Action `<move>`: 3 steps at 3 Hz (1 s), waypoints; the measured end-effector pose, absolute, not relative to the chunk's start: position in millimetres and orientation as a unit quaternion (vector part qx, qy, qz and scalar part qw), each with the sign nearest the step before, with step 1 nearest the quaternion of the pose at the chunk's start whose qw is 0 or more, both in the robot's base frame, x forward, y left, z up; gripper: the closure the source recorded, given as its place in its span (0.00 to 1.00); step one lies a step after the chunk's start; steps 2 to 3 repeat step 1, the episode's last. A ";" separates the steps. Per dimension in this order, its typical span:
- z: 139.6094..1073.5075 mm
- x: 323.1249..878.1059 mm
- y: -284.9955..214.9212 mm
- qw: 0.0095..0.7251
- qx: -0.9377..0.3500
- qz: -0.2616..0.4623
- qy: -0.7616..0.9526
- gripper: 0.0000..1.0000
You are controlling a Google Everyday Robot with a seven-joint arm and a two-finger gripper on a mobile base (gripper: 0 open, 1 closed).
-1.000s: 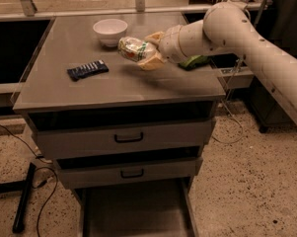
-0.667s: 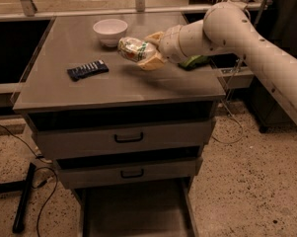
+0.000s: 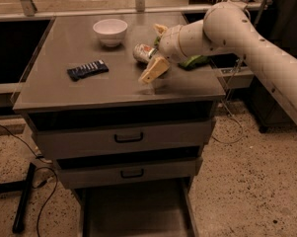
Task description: Pick 7up can from bottom drawer and place on counter
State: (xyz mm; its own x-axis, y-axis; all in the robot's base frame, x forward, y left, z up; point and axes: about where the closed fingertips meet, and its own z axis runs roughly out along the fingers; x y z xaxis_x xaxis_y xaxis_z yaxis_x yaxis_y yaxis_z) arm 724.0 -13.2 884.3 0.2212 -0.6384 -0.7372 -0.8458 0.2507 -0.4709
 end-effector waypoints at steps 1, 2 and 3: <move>884.3 724.0 -13.2 0.497 -0.603 0.104 0.615 0.00; 884.3 724.0 -13.2 0.497 -0.603 0.104 0.615 0.00; 884.3 724.0 -13.2 0.497 -0.603 0.104 0.615 0.00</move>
Offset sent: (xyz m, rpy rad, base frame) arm 0.0000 0.0000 0.0000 0.0000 0.0000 0.0000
